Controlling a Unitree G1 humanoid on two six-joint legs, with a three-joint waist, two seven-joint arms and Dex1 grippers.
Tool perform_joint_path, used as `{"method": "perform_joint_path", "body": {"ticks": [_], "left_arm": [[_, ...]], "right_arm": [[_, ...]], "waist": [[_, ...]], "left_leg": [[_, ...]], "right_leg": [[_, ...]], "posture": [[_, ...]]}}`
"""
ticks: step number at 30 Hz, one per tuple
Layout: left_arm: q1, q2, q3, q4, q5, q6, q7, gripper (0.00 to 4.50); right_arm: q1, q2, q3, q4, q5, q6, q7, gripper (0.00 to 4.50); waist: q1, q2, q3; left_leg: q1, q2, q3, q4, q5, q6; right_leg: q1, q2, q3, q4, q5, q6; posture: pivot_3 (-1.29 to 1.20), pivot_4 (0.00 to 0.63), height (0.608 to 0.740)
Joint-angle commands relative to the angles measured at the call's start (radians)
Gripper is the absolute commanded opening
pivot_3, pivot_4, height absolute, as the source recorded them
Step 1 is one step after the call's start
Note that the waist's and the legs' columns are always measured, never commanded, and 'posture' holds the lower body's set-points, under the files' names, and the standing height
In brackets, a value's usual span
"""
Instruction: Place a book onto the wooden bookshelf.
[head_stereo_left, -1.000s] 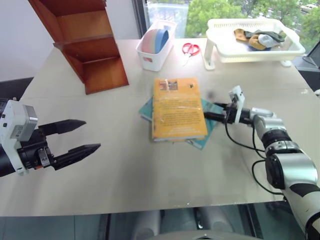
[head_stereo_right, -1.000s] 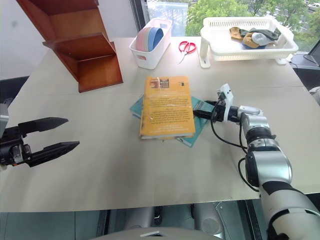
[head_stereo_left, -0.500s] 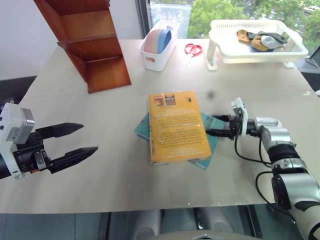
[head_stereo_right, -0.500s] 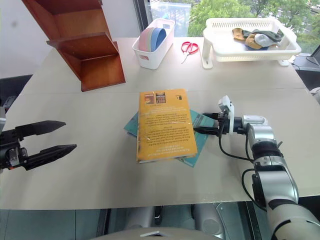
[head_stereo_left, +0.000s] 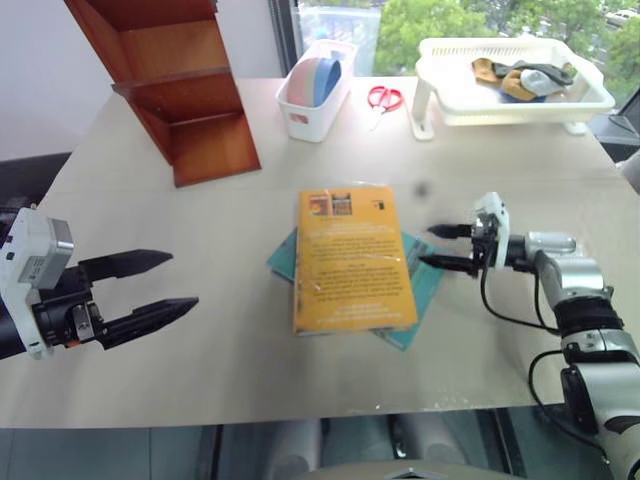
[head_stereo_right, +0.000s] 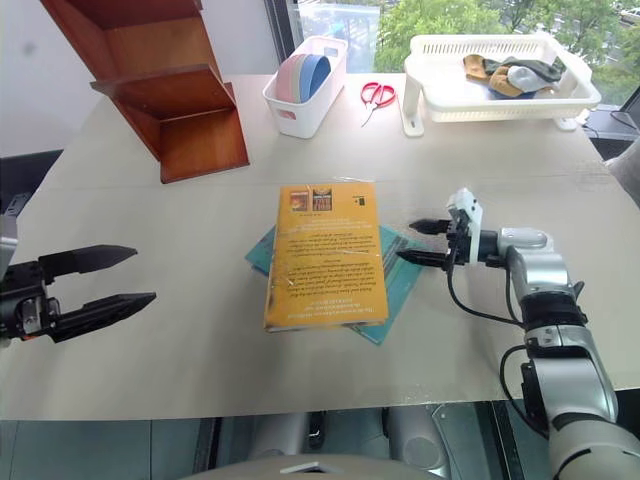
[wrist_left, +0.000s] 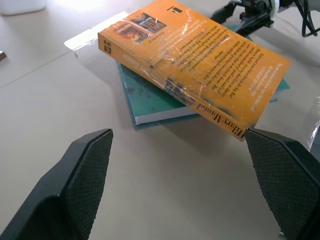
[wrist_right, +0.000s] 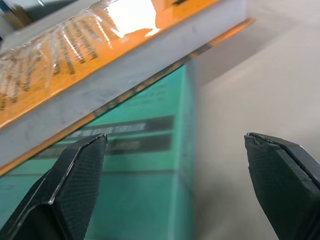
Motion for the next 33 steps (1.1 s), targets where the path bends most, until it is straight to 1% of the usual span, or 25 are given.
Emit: {"method": "perform_joint_path", "body": {"ticks": [1, 3, 9, 13, 18, 21, 25, 27, 29, 31, 33], "left_arm": [[-0.007, 0.021, 0.008, 0.012, 0.015, -0.022, -0.019, 4.42], [-0.014, 0.022, 0.002, 0.017, 0.017, -0.024, -0.023, 4.42], [-0.018, 0.013, -0.021, 0.043, 0.037, -0.038, -0.030, 4.42], [-0.015, 0.006, -0.029, 0.051, 0.046, -0.042, -0.032, 4.42], [-0.016, -0.047, -0.053, 0.092, 0.030, -0.045, -0.023, 4.42], [-0.037, -0.073, -0.073, 0.114, 0.007, -0.036, -0.009, 4.42], [-0.111, -0.107, -0.184, 0.192, -0.005, -0.030, 0.012, 4.42], [-0.182, -0.112, -0.254, 0.267, -0.016, -0.019, -0.002, 4.42], [-0.285, -0.110, -0.331, 0.393, -0.004, -0.008, -0.016, 4.42], [-0.371, -0.096, -0.414, 0.504, 0.029, -0.005, -0.045, 4.42], [-0.448, -0.087, -0.483, 0.589, 0.031, 0.025, -0.090, 4.42]], "right_arm": [[-0.039, -0.021, 0.019, 0.008, -0.022, -0.083, 0.028, 4.50], [-0.049, -0.016, 0.036, 0.009, -0.030, -0.102, 0.042, 4.50], [-0.086, 0.065, 0.093, -0.070, -0.020, -0.081, 0.046, 4.50], [-0.111, 0.107, 0.132, -0.073, -0.033, -0.097, 0.041, 4.50], [-0.142, 0.154, 0.158, -0.047, -0.047, -0.117, 0.024, 4.50], [-0.151, 0.161, 0.156, -0.027, -0.056, -0.137, 0.014, 4.50], [-0.146, 0.125, 0.125, -0.018, -0.047, -0.152, 0.010, 4.50], [-0.122, 0.094, 0.108, -0.040, -0.033, -0.149, 0.020, 4.50], [-0.079, 0.053, 0.086, -0.095, -0.007, -0.150, 0.037, 4.50], [-0.027, 0.010, 0.054, -0.188, 0.053, -0.080, 0.065, 4.50], [0.033, -0.031, 0.019, -0.295, 0.109, -0.032, 0.070, 4.50]], "waist": [[0.000, 0.000, 0.000], [-0.002, 0.000, 0.000], [-0.005, 0.000, 0.000], [-0.004, 0.000, 0.001], [-0.002, 0.000, 0.001], [-0.001, 0.000, 0.001], [0.006, 0.000, 0.001], [0.010, 0.000, 0.001], [0.023, 0.000, 0.001], [0.027, 0.000, 0.001], [0.024, 0.000, 0.001]], "left_leg": [[0.000, 0.000, 0.000, 0.000, 0.000, 0.000], [0.000, 0.000, 0.000, 0.000, 0.000, 0.000], [0.000, 0.000, 0.000, 0.000, 0.000, 0.000], [0.000, 0.000, 0.000, 0.000, 0.000, 0.000], [-0.001, 0.000, -0.001, 0.000, 0.000, 0.000], [-0.002, 0.000, -0.001, 0.000, 0.000, 0.000], [-0.002, 0.000, -0.002, 0.001, 0.000, 0.000], [-0.002, 0.000, -0.002, 0.001, 0.000, 0.000], [-0.002, 0.000, -0.002, 0.002, 0.000, 0.000], [-0.003, 0.000, -0.004, 0.002, 0.001, 0.000], [-0.004, 0.000, -0.004, 0.003, 0.000, 0.000]], "right_leg": [[0.000, 0.000, 0.000, 0.000, 0.000, 0.000], [0.000, 0.000, 0.000, 0.000, 0.000, 0.000], [0.000, 0.000, 0.000, 0.000, 0.000, 0.000], [-0.001, 0.000, 0.000, 0.001, 0.000, 0.000], [-0.002, 0.000, -0.001, 0.001, 0.000, 0.000], [-0.002, 0.000, -0.001, 0.001, 0.000, 0.000], [-0.002, -0.001, -0.002, 0.001, 0.000, 0.000], [-0.002, -0.001, -0.002, 0.002, 0.000, 0.000], [-0.002, 0.000, -0.003, 0.002, 0.000, 0.000], [-0.002, 0.000, -0.004, 0.002, 0.000, 0.000], [-0.002, 0.000, -0.004, 0.002, 0.000, 0.000]], "posture": [[0.00, 0.150, 0.740], [0.00, 0.150, 0.740], [0.00, 0.150, 0.740], [0.00, 0.150, 0.740], [0.00, 0.150, 0.740], [0.00, 0.150, 0.740], [0.00, 0.150, 0.740], [0.00, 0.150, 0.740], [0.00, 0.150, 0.740], [0.00, 0.150, 0.740], [0.00, 0.150, 0.740]]}}
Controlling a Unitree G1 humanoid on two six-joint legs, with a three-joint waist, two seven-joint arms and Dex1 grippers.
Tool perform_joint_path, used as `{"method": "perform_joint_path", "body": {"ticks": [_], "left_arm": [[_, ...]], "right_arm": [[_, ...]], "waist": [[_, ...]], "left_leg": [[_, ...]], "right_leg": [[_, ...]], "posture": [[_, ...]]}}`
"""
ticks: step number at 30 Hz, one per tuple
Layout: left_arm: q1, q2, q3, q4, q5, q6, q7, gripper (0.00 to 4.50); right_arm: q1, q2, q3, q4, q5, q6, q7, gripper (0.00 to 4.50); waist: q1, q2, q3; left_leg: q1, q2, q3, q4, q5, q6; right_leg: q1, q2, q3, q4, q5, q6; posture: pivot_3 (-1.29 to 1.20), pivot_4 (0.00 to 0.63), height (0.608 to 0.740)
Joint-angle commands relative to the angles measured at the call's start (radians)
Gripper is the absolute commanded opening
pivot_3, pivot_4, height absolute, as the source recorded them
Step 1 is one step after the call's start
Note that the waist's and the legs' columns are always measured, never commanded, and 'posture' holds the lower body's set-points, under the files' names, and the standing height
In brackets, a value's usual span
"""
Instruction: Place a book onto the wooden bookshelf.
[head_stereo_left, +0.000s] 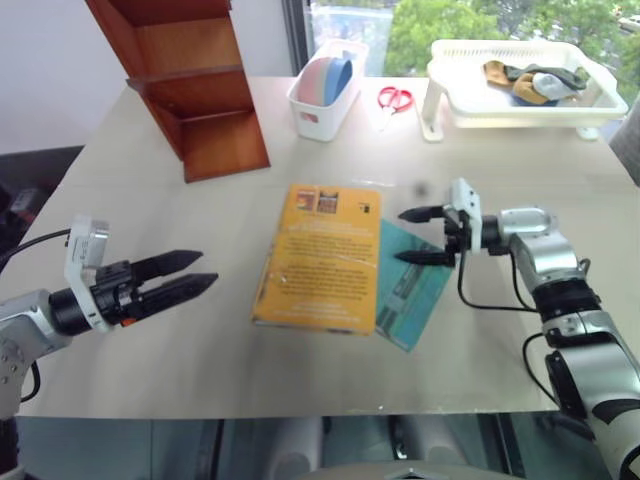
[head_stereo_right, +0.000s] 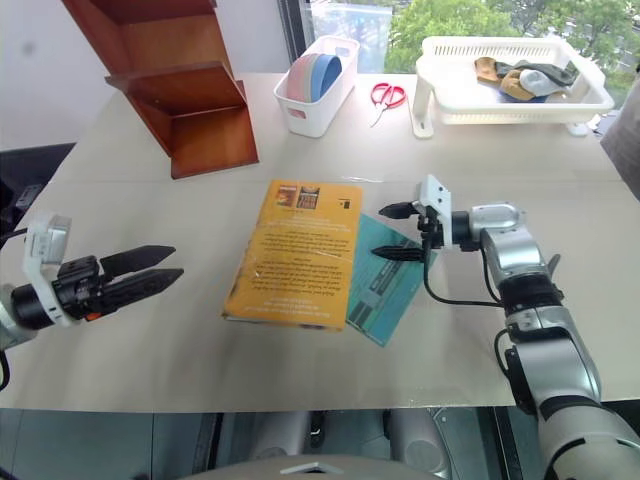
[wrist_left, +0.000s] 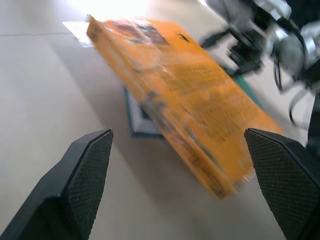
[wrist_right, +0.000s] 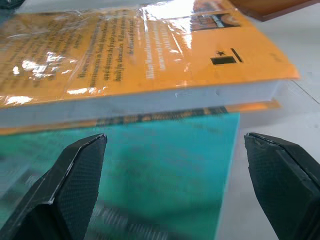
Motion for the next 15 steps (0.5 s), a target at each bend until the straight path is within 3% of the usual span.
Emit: {"method": "perform_joint_path", "body": {"ticks": [1, 8, 15], "left_arm": [[-0.116, 0.029, -0.114, 0.140, 0.014, 0.043, -0.087, 4.42], [-0.387, 0.026, -0.359, 0.453, 0.101, 0.137, -0.266, 4.42], [-0.681, -0.049, -0.504, 0.832, 0.272, 0.056, -0.397, 4.42]], "right_arm": [[0.082, -0.070, -0.091, -0.214, 0.124, 0.084, 0.020, 4.50], [0.342, -0.221, -0.232, -0.620, 0.372, 0.323, -0.001, 4.50], [0.459, -0.261, -0.301, -0.728, 0.427, 0.353, -0.091, 4.50]], "waist": [[-0.003, 0.000, 0.000], [-0.001, 0.000, 0.001], [-0.003, -0.001, 0.001]], "left_leg": [[0.000, 0.000, 0.001, 0.000, 0.000, 0.000], [0.000, 0.000, 0.000, 0.001, 0.000, 0.000], [-0.001, -0.001, 0.002, 0.007, 0.000, 0.000]], "right_leg": [[0.000, 0.000, 0.001, 0.000, 0.000, 0.000], [0.000, 0.001, 0.000, 0.000, 0.000, 0.000], [0.003, 0.003, -0.002, 0.002, 0.000, 0.001]], "posture": [[0.00, 0.150, 0.740], [0.00, 0.150, 0.740], [0.00, 0.150, 0.740]]}}
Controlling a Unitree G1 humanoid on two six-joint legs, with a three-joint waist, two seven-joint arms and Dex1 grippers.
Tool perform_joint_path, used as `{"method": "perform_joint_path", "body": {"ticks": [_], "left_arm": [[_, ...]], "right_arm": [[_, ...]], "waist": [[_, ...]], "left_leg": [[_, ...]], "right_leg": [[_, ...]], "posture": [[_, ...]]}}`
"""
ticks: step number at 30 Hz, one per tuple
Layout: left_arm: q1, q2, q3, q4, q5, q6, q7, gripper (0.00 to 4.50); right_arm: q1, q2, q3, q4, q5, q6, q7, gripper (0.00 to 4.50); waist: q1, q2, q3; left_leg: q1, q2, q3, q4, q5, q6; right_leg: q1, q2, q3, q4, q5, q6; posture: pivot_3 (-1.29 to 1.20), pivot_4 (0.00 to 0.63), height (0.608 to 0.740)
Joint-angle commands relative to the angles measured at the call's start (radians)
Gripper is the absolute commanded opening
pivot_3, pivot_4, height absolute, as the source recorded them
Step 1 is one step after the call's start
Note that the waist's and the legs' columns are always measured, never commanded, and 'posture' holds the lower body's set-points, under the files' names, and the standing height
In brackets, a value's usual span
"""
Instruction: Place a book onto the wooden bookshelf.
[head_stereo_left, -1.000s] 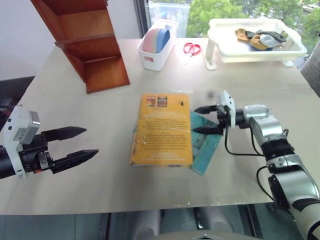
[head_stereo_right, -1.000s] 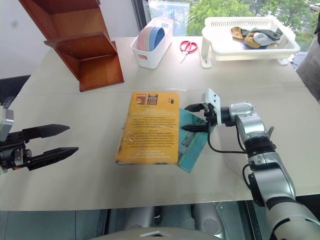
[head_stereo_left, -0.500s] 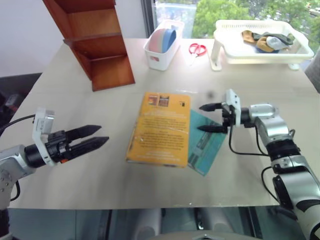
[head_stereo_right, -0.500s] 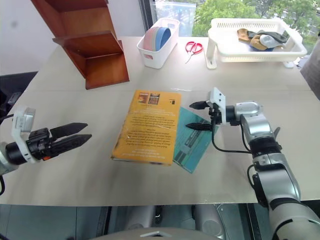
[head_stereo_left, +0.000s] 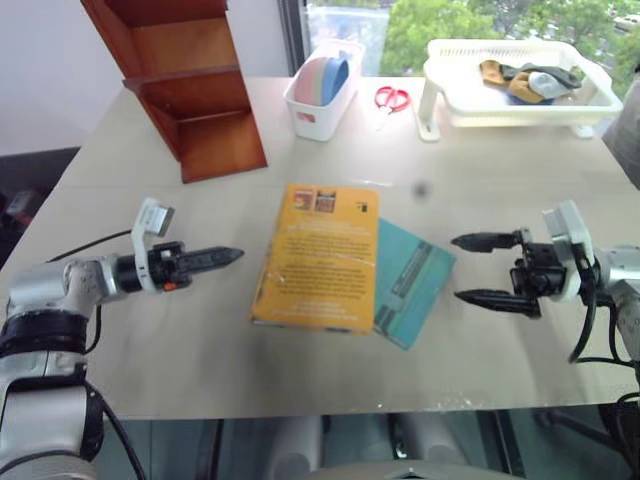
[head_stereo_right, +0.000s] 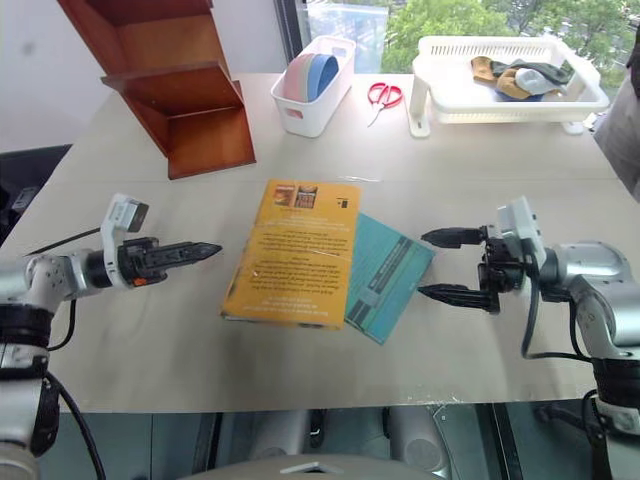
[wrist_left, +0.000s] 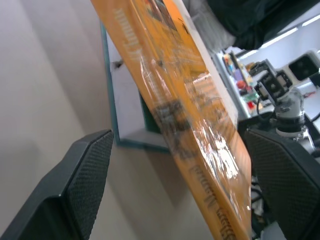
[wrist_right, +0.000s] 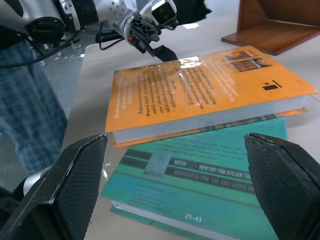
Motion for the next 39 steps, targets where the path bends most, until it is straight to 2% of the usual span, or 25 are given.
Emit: {"method": "perform_joint_path", "body": {"ticks": [1, 4, 8, 17, 21, 26, 29, 32, 39], "left_arm": [[-0.100, -0.026, -0.032, 0.140, 0.068, -0.037, -0.061, 4.42], [-0.174, -0.068, -0.075, 0.235, 0.109, -0.063, -0.078, 4.42], [-0.241, -0.110, -0.125, 0.287, 0.097, -0.054, -0.078, 4.42], [-0.325, -0.170, -0.139, 0.402, 0.117, -0.068, -0.078, 4.42], [-0.330, -0.173, -0.159, 0.410, 0.125, -0.072, -0.078, 3.27], [-0.333, -0.169, -0.152, 0.419, 0.120, -0.069, -0.078, 0.90], [-0.328, -0.157, -0.145, 0.418, 0.113, -0.062, -0.078, 0.01], [-0.327, -0.144, -0.126, 0.418, 0.111, -0.078, -0.078, 0.01], [-0.335, -0.089, -0.083, 0.263, 0.031, -0.098, -0.078, 0.01]], "right_arm": [[0.006, -0.016, -0.050, -0.056, 0.032, 0.001, -0.036, 4.50], [0.009, -0.025, -0.063, -0.070, 0.053, 0.013, -0.053, 4.50], [0.014, -0.038, -0.080, -0.067, 0.063, 0.009, -0.065, 4.50], [0.039, -0.049, -0.092, -0.083, 0.078, 0.002, -0.086, 4.50], [0.049, -0.051, -0.097, -0.089, 0.076, -0.003, -0.093, 4.50], [0.067, -0.052, -0.103, -0.095, 0.078, -0.010, -0.102, 4.50], [0.079, -0.055, -0.103, -0.086, 0.066, -0.022, -0.092, 4.50], [0.071, -0.060, -0.108, -0.074, 0.066, -0.026, -0.092, 4.50], [0.009, -0.074, -0.180, -0.036, 0.164, 0.026, -0.107, 4.50]], "waist": [[-0.002, 0.000, 0.000], [0.002, -0.001, 0.000], [0.003, -0.001, 0.001], [0.000, -0.002, 0.001], [0.002, -0.002, 0.001], [0.002, -0.002, 0.001], [0.002, -0.002, 0.001], [0.002, -0.002, 0.001], [0.002, -0.002, 0.002]], "left_leg": [[0.000, 0.000, 0.000, 0.000, 0.000, 0.000], [-0.002, 0.000, 0.000, 0.000, 0.000, 0.000], [-0.004, 0.000, -0.001, 0.000, 0.000, 0.000], [-0.004, 0.000, -0.002, 0.002, 0.000, 0.000], [-0.004, 0.000, -0.002, 0.002, 0.000, 0.000], [-0.004, 0.000, -0.002, 0.002, 0.000, 0.000], [-0.004, 0.000, -0.002, 0.002, 0.000, 0.000], [-0.004, 0.000, -0.002, 0.002, 0.000, 0.000], [-0.004, 0.001, -0.003, 0.002, 0.000, 0.000]], "right_leg": [[0.000, 0.000, 0.001, 0.000, 0.000, 0.000], [0.000, 0.000, -0.001, -0.001, 0.000, 0.000], [-0.001, 0.000, -0.002, -0.001, 0.000, 0.000], [-0.001, 0.000, -0.003, -0.001, 0.000, 0.000], [-0.001, 0.000, -0.003, -0.001, 0.000, 0.000], [0.000, 0.000, -0.003, 0.000, 0.000, 0.000], [0.000, 0.000, -0.004, 0.000, 0.000, 0.000], [0.000, 0.000, -0.004, 0.000, 0.000, 0.000], [0.000, -0.001, -0.004, 0.000, 0.000, 0.000]], "posture": [[0.00, 0.150, 0.740], [0.00, 0.150, 0.740], [0.00, 0.150, 0.740], [0.00, 0.150, 0.740], [0.00, 0.150, 0.740], [0.00, 0.150, 0.740], [0.00, 0.150, 0.740], [0.00, 0.150, 0.740], [0.00, 0.150, 0.740]]}}
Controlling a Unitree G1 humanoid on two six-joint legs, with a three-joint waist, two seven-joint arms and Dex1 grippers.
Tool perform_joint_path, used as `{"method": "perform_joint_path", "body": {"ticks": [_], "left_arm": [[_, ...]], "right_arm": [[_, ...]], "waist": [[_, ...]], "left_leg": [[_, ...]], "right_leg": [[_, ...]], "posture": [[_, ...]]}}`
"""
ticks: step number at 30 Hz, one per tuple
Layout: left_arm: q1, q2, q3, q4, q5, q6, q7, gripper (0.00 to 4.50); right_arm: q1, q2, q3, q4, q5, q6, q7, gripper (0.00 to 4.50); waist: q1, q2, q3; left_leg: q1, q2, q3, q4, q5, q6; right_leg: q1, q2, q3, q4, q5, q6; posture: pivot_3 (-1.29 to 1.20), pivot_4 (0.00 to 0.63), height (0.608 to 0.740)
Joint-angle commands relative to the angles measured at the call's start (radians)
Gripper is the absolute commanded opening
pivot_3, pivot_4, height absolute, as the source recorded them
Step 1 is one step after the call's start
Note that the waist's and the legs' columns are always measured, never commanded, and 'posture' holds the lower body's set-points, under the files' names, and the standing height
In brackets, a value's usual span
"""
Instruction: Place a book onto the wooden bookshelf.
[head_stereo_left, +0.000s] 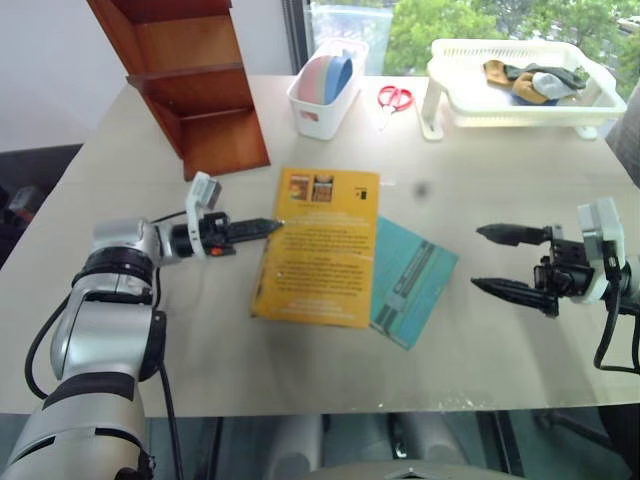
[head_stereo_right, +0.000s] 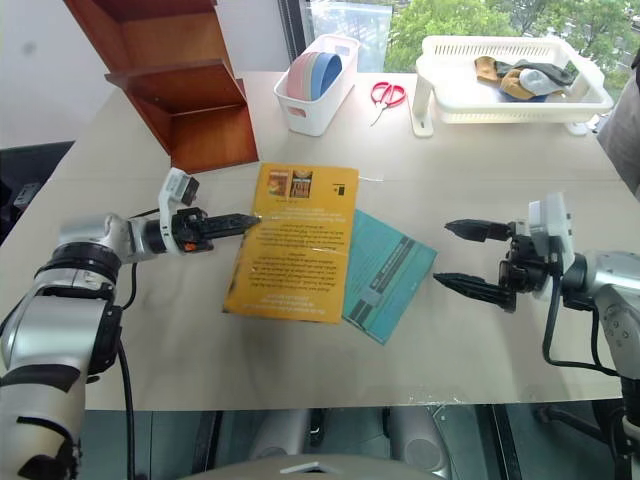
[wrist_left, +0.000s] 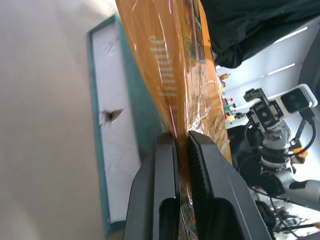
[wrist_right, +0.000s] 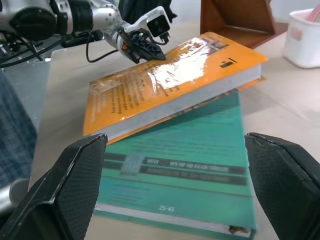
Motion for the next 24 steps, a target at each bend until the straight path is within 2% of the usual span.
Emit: {"method": "perform_joint_path", "body": {"ticks": [1, 4, 10, 13, 15, 17, 24], "left_arm": [[-0.025, 0.040, 0.054, -0.067, -0.034, -0.037, -0.007, 0.01], [-0.042, 0.042, 0.095, -0.116, 0.014, -0.167, -0.007, 0.01], [-0.100, 0.062, 0.197, -0.378, -0.027, -0.181, 0.027, 0.01], [-0.147, 0.070, 0.230, -0.489, -0.004, -0.250, 0.079, 0.01], [-0.156, 0.081, 0.211, -0.557, 0.061, -0.370, 0.104, 0.01], [-0.174, 0.091, 0.201, -0.603, 0.090, -0.411, 0.122, 0.01], [-0.294, 0.095, 0.131, -0.605, 0.345, -0.760, 0.312, 0.01]], "right_arm": [[-0.030, -0.021, -0.068, -0.009, 0.073, 0.028, -0.009, 4.50], [-0.034, -0.033, -0.096, -0.006, 0.109, 0.054, -0.005, 4.50], [-0.071, -0.063, -0.178, 0.044, 0.251, 0.147, 0.012, 4.50], [-0.114, -0.060, -0.212, 0.092, 0.314, 0.180, 0.006, 4.50], [-0.130, -0.069, -0.218, 0.121, 0.334, 0.203, 0.016, 4.50], [-0.142, -0.073, -0.222, 0.151, 0.348, 0.217, 0.035, 4.50], [-0.242, -0.035, -0.247, 0.267, 0.431, 0.253, 0.045, 4.50]], "waist": [[0.000, 0.000, 0.000], [0.002, 0.000, 0.000], [0.010, -0.001, 0.002], [0.009, 0.000, 0.003], [0.008, 0.000, 0.003], [0.006, 0.000, 0.003], [0.005, 0.001, 0.004]], "left_leg": [[0.000, 0.000, 0.000, 0.000, 0.000, 0.000], [0.000, 0.000, 0.000, 0.000, 0.000, 0.000], [-0.003, 0.000, -0.002, 0.002, 0.000, 0.000], [-0.002, 0.000, -0.002, 0.002, 0.000, 0.000], [-0.002, 0.000, -0.002, 0.002, 0.000, 0.000], [-0.002, 0.000, -0.002, 0.002, 0.000, 0.000], [-0.002, -0.001, -0.001, 0.002, 0.000, 0.000]], "right_leg": [[0.000, 0.000, 0.000, 0.000, 0.000, 0.000], [0.000, 0.000, 0.000, 0.000, 0.000, 0.000], [0.000, -0.001, -0.004, 0.000, 0.000, 0.000], [0.000, -0.001, -0.004, -0.001, 0.000, 0.000], [0.000, -0.001, -0.004, -0.001, 0.000, 0.000], [0.000, -0.001, -0.003, -0.001, 0.000, 0.000], [0.000, 0.000, -0.003, -0.001, 0.000, 0.000]], "posture": [[0.00, 0.150, 0.740], [0.00, 0.150, 0.740], [0.00, 0.150, 0.740], [0.00, 0.150, 0.740], [0.00, 0.150, 0.740], [0.00, 0.150, 0.740], [0.00, 0.150, 0.740]]}}
